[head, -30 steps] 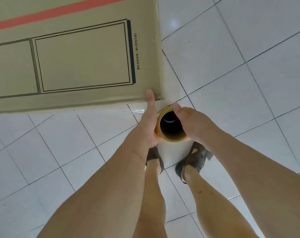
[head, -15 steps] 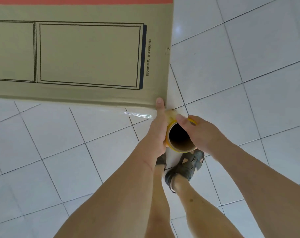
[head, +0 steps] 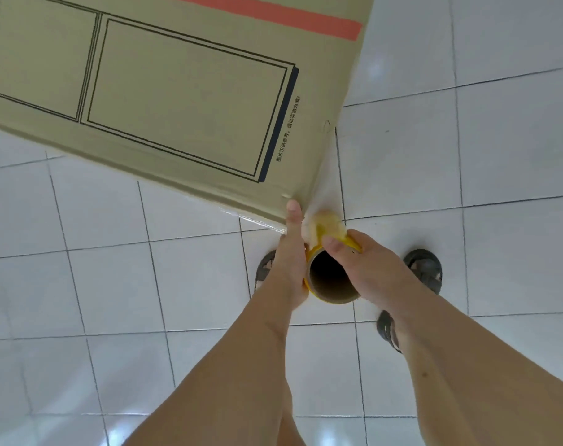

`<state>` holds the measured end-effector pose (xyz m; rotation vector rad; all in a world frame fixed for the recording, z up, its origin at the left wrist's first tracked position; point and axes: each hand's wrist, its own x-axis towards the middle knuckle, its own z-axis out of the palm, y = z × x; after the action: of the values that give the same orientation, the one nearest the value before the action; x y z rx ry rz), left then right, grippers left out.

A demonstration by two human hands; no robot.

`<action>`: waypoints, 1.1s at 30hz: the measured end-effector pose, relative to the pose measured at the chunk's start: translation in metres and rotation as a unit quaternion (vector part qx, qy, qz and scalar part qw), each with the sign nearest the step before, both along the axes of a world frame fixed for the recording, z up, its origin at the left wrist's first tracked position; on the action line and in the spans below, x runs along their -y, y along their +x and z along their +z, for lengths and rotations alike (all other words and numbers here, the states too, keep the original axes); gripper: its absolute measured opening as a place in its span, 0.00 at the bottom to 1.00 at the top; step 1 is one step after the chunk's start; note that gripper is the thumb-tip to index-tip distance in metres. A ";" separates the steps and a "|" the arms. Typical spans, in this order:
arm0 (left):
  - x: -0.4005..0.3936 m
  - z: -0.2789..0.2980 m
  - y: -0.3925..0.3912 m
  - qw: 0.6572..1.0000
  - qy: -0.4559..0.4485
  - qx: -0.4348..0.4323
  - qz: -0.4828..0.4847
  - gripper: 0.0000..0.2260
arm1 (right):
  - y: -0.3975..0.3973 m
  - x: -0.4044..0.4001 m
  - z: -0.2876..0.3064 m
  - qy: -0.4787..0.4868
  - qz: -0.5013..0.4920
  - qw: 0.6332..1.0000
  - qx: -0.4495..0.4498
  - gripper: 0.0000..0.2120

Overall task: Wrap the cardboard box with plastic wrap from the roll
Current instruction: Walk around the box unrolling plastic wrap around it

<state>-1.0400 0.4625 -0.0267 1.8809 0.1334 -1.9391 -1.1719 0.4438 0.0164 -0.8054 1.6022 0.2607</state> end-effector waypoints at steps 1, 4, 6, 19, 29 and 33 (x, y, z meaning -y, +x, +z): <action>0.000 0.000 -0.004 1.000 -0.001 -0.007 0.014 0.59 | -0.005 0.006 0.003 -0.009 0.034 0.999 -0.005 0.40; -0.001 -0.008 -0.016 0.996 0.015 -0.006 0.084 0.68 | -0.023 0.029 0.005 -0.024 0.072 0.997 -0.006 0.37; -0.002 -0.015 -0.021 0.990 0.024 -0.006 0.138 0.70 | -0.028 0.044 0.004 -0.031 0.054 0.998 0.012 0.31; 0.033 0.012 -0.059 0.942 -0.008 -0.076 0.327 0.58 | -0.026 0.091 0.011 -0.121 0.153 0.980 0.036 0.25; 0.055 0.019 -0.072 0.927 0.005 0.001 0.374 0.41 | -0.011 0.140 0.005 -0.176 0.312 0.933 0.013 0.25; 0.060 0.019 -0.078 0.921 0.009 0.040 0.388 0.42 | -0.012 0.154 0.006 -0.173 0.354 0.919 0.016 0.27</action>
<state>-1.1181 0.4023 -0.0079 1.5619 0.7499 -1.3077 -1.1837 0.2895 0.0226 -1.6515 1.2830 0.4801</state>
